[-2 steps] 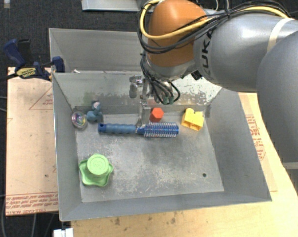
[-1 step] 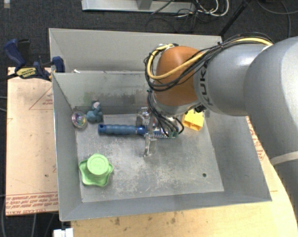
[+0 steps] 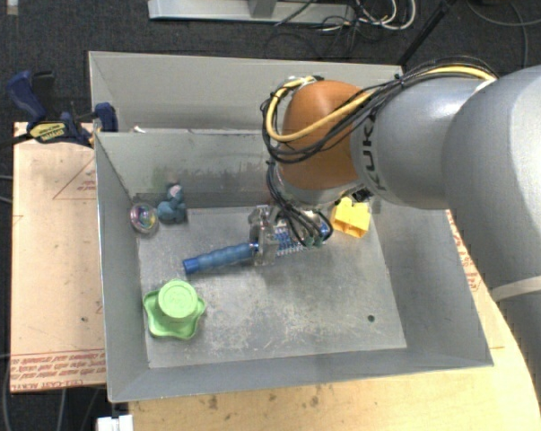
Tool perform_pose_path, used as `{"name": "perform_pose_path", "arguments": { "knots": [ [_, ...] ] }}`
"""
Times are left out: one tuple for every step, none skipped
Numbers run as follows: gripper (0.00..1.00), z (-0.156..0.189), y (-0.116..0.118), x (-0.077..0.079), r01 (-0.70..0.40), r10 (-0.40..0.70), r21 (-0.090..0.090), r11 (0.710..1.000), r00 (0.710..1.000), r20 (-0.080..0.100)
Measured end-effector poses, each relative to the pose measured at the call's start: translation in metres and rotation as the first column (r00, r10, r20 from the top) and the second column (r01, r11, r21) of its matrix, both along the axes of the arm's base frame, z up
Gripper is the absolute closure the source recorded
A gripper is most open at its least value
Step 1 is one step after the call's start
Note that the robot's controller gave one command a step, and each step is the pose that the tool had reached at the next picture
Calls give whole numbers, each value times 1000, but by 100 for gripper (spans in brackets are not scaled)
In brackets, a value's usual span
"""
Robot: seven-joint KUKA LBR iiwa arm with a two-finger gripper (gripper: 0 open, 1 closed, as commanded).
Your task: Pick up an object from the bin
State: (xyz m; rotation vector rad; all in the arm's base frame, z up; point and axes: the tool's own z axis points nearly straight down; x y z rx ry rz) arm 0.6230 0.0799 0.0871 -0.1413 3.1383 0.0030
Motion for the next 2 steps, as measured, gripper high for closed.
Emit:
{"name": "perform_pose_path", "arguments": {
  "knots": [
    [100, 37, 13, -13, -222, 222, -1, 975, 975, 3],
    [100, 168, 24, -20, -204, 204, -1, 979, 979, 11]
  ]
}}
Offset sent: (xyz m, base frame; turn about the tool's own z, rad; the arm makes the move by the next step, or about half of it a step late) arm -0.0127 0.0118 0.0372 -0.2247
